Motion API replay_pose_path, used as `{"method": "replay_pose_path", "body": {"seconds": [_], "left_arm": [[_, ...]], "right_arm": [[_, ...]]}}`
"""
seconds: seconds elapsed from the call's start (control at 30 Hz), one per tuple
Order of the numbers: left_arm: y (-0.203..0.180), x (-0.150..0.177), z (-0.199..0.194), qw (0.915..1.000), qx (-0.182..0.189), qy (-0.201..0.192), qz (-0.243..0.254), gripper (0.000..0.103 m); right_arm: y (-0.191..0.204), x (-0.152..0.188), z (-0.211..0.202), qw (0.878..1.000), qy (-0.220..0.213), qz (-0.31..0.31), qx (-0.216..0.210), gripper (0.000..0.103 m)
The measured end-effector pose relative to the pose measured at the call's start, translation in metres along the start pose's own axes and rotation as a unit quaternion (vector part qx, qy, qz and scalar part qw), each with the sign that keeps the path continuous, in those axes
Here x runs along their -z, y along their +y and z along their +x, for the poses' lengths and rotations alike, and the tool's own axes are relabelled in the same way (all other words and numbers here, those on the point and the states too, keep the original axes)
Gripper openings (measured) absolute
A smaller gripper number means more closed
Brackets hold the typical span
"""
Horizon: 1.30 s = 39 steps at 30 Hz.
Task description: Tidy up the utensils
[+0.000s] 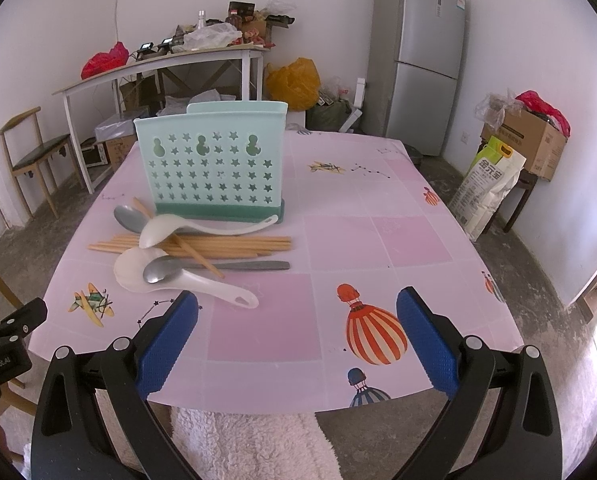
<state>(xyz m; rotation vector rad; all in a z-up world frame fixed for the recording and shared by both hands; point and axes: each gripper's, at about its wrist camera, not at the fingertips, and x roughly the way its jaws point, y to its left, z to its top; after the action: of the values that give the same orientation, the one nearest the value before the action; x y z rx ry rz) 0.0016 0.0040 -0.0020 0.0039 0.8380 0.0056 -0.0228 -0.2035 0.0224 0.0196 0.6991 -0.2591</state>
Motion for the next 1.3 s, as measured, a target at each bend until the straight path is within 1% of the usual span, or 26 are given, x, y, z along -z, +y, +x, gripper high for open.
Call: {"method": "replay_pose_path", "body": {"seconds": [0.33,0.5,0.67,0.73,0.93,1.07,1.13,1.23,1.3], "left_arm": [[0.000,0.000,0.001,1.0000,0.002,0.001,0.002,0.094],[-0.002,0.001,0.007,0.9999,0.011,0.011,0.007,0.095],[-0.007,0.000,0.015,0.9997,0.010,0.019,0.013,0.095],[-0.007,0.000,0.020,0.9996,0.009,0.023,0.015,0.095],[-0.013,-0.002,0.040,0.9987,0.010,0.042,0.028,0.095],[-0.018,-0.003,0.048,0.9980,0.027,0.041,0.041,0.095],[-0.021,-0.004,0.051,0.9978,0.035,0.033,0.046,0.095],[-0.023,-0.007,0.053,0.9970,0.053,0.022,0.051,0.095],[-0.024,-0.008,0.055,0.9964,0.066,0.021,0.049,0.095]], "right_arm": [[0.000,-0.001,0.001,1.000,0.000,0.000,-0.001,0.097],[-0.003,0.003,0.000,1.000,0.000,0.002,-0.002,0.097],[0.008,-0.010,0.009,1.000,0.012,0.004,-0.010,0.097],[0.002,-0.001,0.014,1.000,0.013,0.004,-0.012,0.097],[-0.010,0.003,0.021,1.000,0.017,0.009,-0.012,0.097],[-0.013,0.005,0.032,0.999,0.028,0.014,-0.009,0.097],[-0.014,0.006,0.037,0.999,0.030,0.014,-0.006,0.097],[-0.015,0.004,0.042,1.000,0.025,0.010,-0.003,0.097],[-0.015,0.002,0.045,1.000,0.019,0.007,-0.006,0.097]]}}
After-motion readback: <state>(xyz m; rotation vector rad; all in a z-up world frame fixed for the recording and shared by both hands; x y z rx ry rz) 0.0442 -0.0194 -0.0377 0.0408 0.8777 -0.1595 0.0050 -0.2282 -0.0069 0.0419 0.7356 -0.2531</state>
